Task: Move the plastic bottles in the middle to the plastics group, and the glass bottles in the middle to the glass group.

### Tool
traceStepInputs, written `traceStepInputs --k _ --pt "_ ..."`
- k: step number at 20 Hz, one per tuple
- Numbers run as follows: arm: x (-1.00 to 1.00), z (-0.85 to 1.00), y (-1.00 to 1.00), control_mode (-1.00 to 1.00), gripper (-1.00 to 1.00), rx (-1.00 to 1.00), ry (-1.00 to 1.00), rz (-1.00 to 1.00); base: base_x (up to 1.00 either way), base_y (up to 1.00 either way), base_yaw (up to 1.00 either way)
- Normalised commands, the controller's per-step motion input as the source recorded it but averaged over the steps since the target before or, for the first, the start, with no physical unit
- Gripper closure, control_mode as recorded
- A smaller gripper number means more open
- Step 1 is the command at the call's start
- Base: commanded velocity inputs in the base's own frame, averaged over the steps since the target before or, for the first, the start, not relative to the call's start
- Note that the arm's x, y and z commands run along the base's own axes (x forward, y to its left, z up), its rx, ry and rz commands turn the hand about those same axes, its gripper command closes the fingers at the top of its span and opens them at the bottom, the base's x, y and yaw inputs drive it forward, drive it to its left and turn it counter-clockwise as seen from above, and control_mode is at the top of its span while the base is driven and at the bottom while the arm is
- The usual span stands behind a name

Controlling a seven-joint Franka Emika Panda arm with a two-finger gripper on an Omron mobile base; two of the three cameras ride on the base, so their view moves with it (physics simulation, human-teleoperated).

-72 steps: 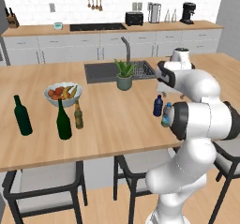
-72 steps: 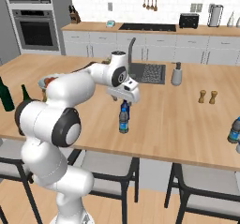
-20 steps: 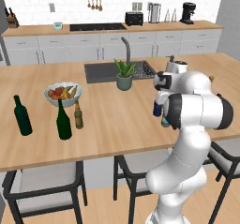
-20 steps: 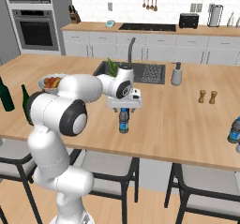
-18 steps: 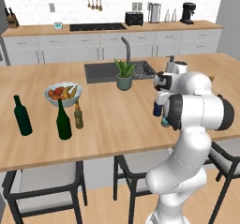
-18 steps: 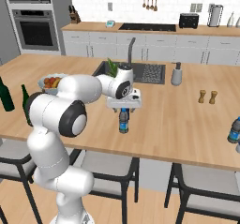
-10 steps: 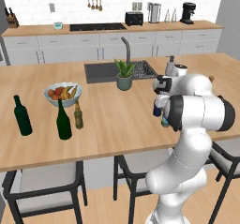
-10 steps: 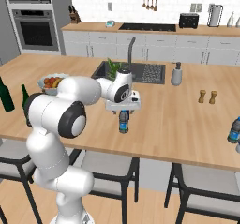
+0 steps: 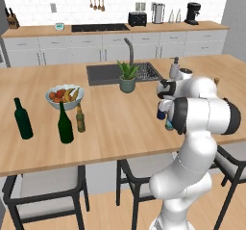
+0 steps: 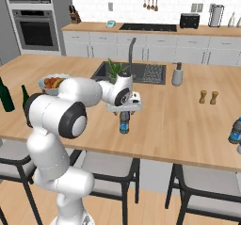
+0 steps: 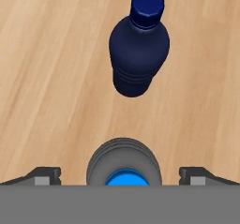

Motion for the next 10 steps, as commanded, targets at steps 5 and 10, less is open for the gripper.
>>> traceStepInputs --k 5,10 --pt "0.0 0.0 0.0 -1.0 1.0 0.0 0.0 0.0 0.0 0.0 0.0" --pt "0.0 0.0 -0.12 -1.0 1.0 0.0 0.01 -0.01 0.0 0.0 0.0"
